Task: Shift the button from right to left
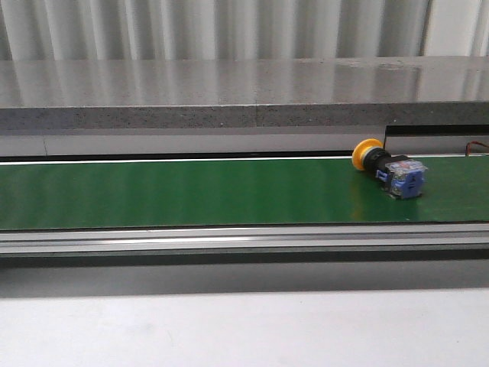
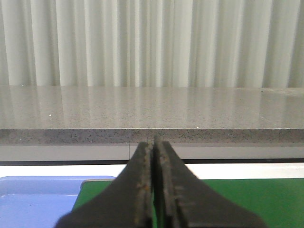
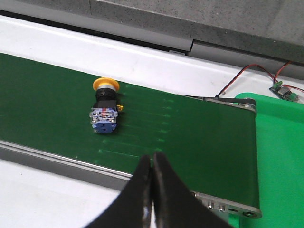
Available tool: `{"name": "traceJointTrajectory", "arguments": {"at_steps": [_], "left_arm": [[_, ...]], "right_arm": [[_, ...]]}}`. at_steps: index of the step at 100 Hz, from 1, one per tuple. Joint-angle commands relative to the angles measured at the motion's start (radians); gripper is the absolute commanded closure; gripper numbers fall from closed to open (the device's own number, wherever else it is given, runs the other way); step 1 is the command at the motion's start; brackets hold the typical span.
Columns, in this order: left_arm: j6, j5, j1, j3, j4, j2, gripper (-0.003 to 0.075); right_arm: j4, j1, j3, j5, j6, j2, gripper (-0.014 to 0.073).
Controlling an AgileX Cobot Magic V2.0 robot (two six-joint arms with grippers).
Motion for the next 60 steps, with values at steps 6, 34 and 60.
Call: {"name": "traceJointTrajectory", "arguments": {"at_steps": [6,34,60], "left_arm": [[-0.005,-0.013,-0.005,-0.068,-0.016,-0.017,0.074],[-0.005,0.333,-0.005,-0.384,-0.047,0.187,0.074],[0.046,0.685,-0.005,-0.679,-0.116,0.477,0.074]], "right_arm": [[0.026,0.002,-0.023,-0.057,-0.008,-0.004,0.0653],[0.026,0.002,-0.023,-0.057,-0.008,-0.004,0.0653],[0.026,0.002,-0.023,-0.057,-0.008,-0.004,0.0653]]}}
